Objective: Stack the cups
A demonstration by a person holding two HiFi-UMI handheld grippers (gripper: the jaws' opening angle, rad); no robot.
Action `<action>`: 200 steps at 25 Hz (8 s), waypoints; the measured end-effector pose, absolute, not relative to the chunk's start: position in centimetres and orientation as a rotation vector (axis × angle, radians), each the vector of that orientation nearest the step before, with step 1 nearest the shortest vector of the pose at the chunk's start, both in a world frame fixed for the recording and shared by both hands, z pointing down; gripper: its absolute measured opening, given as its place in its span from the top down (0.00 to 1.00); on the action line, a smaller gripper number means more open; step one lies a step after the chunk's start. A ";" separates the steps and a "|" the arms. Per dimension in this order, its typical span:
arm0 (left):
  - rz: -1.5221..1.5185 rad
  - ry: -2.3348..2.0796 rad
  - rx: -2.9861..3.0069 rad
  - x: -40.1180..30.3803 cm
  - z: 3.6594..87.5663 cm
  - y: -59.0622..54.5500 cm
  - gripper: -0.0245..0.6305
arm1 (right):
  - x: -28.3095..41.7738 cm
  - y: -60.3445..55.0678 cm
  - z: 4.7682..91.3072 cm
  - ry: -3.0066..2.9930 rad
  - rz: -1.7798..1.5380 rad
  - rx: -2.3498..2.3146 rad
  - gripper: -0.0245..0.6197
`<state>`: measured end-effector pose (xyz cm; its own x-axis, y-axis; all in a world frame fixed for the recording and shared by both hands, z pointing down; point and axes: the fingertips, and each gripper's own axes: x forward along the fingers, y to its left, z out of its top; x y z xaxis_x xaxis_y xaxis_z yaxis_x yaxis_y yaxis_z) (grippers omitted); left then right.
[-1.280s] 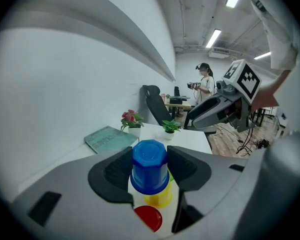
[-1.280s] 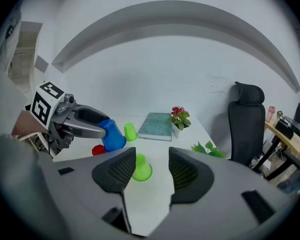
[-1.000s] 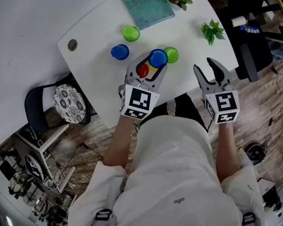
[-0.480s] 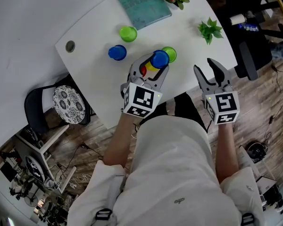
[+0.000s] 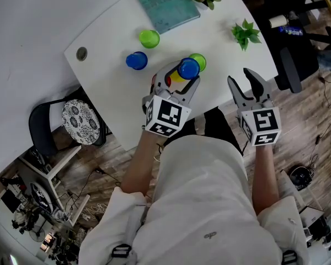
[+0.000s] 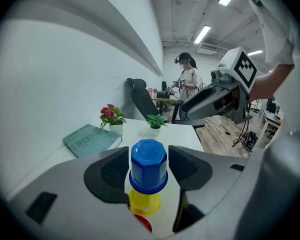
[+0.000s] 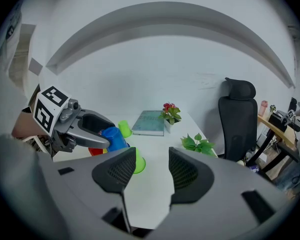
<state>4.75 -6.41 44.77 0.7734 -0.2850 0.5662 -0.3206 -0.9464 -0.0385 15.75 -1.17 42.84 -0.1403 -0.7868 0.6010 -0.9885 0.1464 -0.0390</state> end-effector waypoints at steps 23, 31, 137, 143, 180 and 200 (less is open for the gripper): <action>0.828 -0.693 2.849 -3.5 43.7 -8.6 0.58 | 12.3 -4.2 42.4 -2.043 0.559 1.631 0.64; 0.829 -0.768 2.868 -5.5 43.9 -12.8 0.58 | 11.4 -4.3 42.4 -2.014 0.554 1.617 0.64; 0.911 -1.187 2.622 -4.3 45.1 -5.9 0.62 | 12.9 -5.0 42.4 -2.258 0.446 1.234 0.64; 0.924 -1.197 2.627 -4.6 45.1 -5.9 0.55 | 12.7 -5.3 42.3 -2.266 0.444 1.232 0.64; 0.903 -1.136 2.606 -12.6 49.1 -15.5 0.53 | 12.2 -5.4 42.0 -2.022 0.528 1.525 0.64; 0.812 -1.021 2.545 -11.4 52.7 -18.0 0.54 | 11.6 -4.1 41.7 -1.938 0.567 1.584 0.64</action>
<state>-11.38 -18.02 52.71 0.5920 -0.5439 0.5948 -0.7020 -0.7105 0.0490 11.60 -4.08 41.69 -0.1387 -0.7369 0.6616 -0.9774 0.2097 0.0286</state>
